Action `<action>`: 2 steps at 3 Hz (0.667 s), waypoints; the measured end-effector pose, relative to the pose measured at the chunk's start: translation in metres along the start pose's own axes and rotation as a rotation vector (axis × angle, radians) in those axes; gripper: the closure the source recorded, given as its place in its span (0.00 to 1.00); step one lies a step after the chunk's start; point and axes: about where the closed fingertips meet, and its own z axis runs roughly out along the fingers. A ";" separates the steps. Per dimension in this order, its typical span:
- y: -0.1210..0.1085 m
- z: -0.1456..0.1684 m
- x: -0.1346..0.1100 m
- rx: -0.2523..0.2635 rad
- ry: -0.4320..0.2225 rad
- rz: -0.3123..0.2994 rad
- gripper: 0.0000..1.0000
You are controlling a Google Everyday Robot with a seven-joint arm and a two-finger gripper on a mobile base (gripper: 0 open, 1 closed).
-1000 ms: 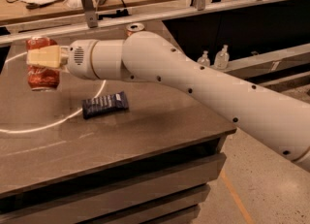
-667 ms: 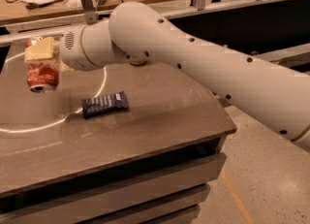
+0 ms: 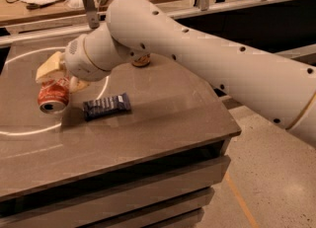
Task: Knock coke can over
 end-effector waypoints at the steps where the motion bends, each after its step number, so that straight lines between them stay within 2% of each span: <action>1: 0.033 0.004 -0.018 -0.077 -0.069 0.049 1.00; 2: 0.056 0.006 -0.027 -0.117 -0.103 0.060 1.00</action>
Offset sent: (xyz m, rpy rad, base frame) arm -0.0066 -0.0470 -0.0803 -0.1892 0.1251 0.0117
